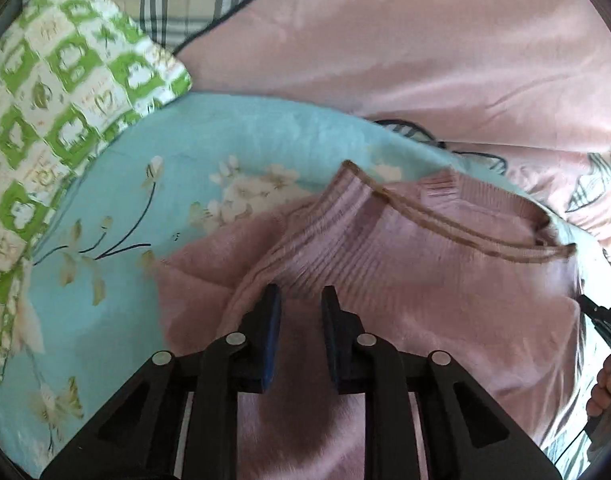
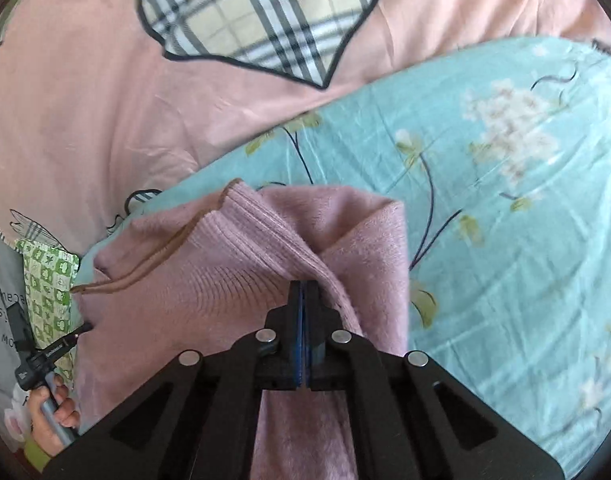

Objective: Fold small clothes

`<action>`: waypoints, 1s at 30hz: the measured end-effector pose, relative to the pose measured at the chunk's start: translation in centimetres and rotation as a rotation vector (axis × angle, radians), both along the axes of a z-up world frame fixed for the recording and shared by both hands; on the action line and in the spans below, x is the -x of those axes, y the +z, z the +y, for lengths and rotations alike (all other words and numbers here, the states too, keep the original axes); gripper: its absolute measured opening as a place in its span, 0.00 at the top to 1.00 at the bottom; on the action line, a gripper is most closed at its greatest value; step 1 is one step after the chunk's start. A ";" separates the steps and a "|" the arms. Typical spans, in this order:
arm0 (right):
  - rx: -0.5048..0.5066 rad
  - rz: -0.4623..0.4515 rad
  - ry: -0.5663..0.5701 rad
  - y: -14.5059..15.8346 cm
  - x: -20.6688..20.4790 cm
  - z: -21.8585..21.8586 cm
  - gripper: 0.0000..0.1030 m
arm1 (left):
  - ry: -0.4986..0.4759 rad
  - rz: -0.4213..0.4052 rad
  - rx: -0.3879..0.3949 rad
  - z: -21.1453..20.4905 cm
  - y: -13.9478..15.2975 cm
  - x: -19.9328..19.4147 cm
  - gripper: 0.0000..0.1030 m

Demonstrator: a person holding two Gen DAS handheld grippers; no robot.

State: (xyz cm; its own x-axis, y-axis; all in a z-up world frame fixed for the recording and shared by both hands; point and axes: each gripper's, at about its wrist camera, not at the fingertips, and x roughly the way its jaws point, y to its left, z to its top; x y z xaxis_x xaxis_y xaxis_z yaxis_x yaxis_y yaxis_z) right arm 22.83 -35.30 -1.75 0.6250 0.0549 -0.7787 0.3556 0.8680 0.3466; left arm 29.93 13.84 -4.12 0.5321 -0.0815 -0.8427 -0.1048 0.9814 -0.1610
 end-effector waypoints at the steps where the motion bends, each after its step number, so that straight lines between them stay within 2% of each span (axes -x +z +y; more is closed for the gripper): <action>1: 0.008 -0.006 0.010 0.5 0.5 0.0 0.97 | -0.015 -0.013 0.008 -0.5 0.6 0.6 0.73; 3: -0.003 -0.040 0.076 1.5 1.1 1.4 0.97 | -0.059 -0.043 0.048 -1.7 1.7 2.3 0.69; 5: -0.006 -0.055 0.133 2.2 1.8 2.7 0.97 | -0.105 -0.055 0.074 -3.6 2.3 3.2 0.58; 8: -0.015 -0.050 0.219 2.0 2.1 4.9 0.97 | -0.161 -0.040 0.075 -5.9 1.8 3.6 0.58; 12: -0.038 -0.034 0.318 1.2 -0.1 8.1 0.97 | -0.171 -0.012 0.067 -7.5 0.7 3.0 0.58; 14: -0.089 0.010 0.380 0.2 -1.9 9.5 0.97 | -0.129 0.026 -0.001 -8.5 -0.6 1.2 0.58; 15: -0.076 0.060 0.386 -0.8 -3.0 10.2 0.97 | -0.110 0.042 -0.029 -8.8 -1.3 0.2 0.57; 17: 0.014 0.147 0.348 -2.5 -4.8 10.6 1.00 | -0.073 0.051 -0.033 -8.4 -1.9 -0.8 0.56; 18: 0.002 0.151 0.305 -3.0 -5.6 9.9 1.00 | -0.056 0.049 -0.025 -8.1 -1.8 -1.1 0.56; 20: -0.040 0.114 0.221 -2.8 -6.1 8.5 1.00 | -0.035 0.049 -0.010 -7.6 -1.3 -1.3 0.56; 23: -0.017 0.051 0.139 -1.0 -5.8 7.5 0.97 | -0.025 0.026 0.014 -7.0 0.1 -0.2 0.56; 25: -0.060 0.016 0.154 0.1 -5.1 7.2 0.97 | -0.023 0.019 0.023 -6.5 0.9 1.3 0.53; 30: -0.097 -0.032 0.184 2.3 -1.4 7.4 0.97 | 0.029 0.004 0.100 -4.2 1.8 6.8 0.51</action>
